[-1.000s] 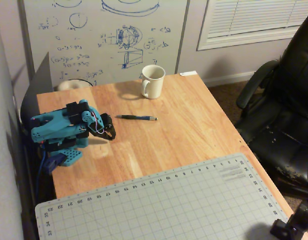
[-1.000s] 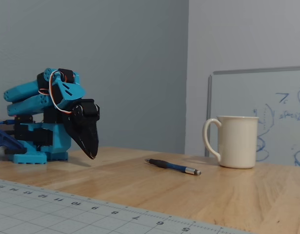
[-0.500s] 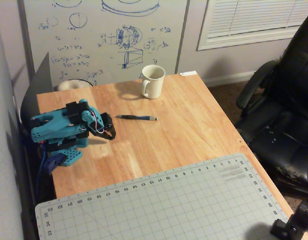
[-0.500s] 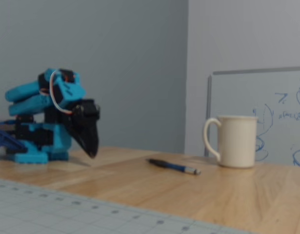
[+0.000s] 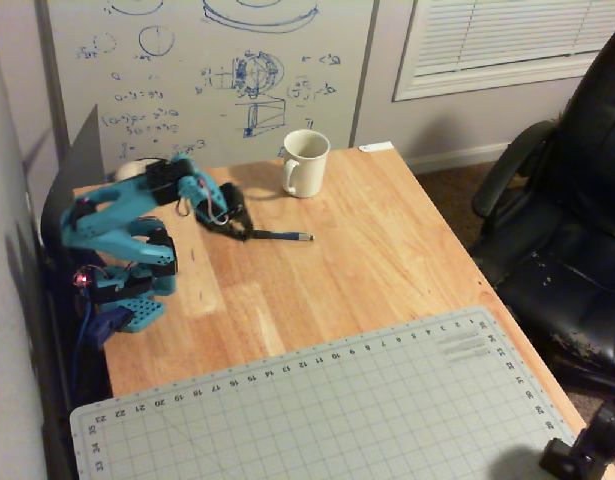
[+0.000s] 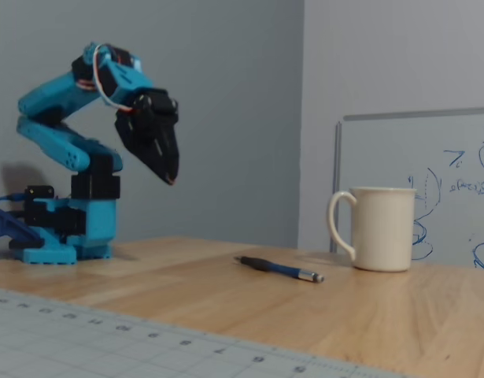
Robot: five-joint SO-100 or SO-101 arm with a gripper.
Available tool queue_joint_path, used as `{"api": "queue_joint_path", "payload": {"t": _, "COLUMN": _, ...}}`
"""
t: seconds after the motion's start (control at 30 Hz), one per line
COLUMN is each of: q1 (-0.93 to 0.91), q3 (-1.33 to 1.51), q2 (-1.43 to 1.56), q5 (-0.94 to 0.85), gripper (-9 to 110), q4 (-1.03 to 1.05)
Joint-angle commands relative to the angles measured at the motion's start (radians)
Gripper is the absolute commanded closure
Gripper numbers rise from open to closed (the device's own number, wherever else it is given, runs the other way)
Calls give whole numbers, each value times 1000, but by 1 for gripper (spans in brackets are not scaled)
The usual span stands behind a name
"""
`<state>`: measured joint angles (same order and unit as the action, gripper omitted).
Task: Touch the pen.
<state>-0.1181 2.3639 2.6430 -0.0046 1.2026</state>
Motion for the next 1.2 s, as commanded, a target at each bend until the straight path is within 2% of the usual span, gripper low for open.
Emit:
{"api": "queue_joint_path", "payload": {"t": 0.0, "q1": 60, "q3": -221, "q2": -152, "q5": 6, "gripper": 101, "q4": -2}}
{"api": "queue_joint_path", "payload": {"t": 0.2, "q1": 218, "q3": -446, "q2": -439, "q5": 9, "gripper": 101, "q4": -12}}
{"api": "queue_joint_path", "payload": {"t": 0.57, "q1": 319, "q3": -680, "q2": -899, "q5": 8, "gripper": 101, "q4": -15}}
{"api": "queue_joint_path", "payload": {"t": 1.17, "q1": 359, "q3": -862, "q2": -1328, "q5": 6, "gripper": 101, "q4": -15}}
